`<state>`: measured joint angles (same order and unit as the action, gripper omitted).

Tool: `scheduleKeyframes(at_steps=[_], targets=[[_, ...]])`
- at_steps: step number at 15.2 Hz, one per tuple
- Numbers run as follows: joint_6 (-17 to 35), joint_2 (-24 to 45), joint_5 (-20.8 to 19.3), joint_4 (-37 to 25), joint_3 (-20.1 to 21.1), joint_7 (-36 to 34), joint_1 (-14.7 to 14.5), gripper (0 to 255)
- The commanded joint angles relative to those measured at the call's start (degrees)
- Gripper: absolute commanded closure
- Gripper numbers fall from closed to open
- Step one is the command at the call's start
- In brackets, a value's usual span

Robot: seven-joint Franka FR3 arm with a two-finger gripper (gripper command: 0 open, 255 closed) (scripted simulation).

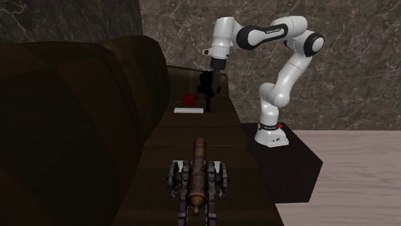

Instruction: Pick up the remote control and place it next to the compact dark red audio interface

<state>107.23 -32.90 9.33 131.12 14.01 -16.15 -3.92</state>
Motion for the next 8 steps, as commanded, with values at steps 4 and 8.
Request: scheduleKeyframes(at_steps=[4, 8], targets=[[4.9, 7.9, -0.2, -2.1, 5.8, -6.1, -0.5, 0], [8.1, 15.4, -1.9, -5.3, 10.3, -11.4, -0.6, 0]])
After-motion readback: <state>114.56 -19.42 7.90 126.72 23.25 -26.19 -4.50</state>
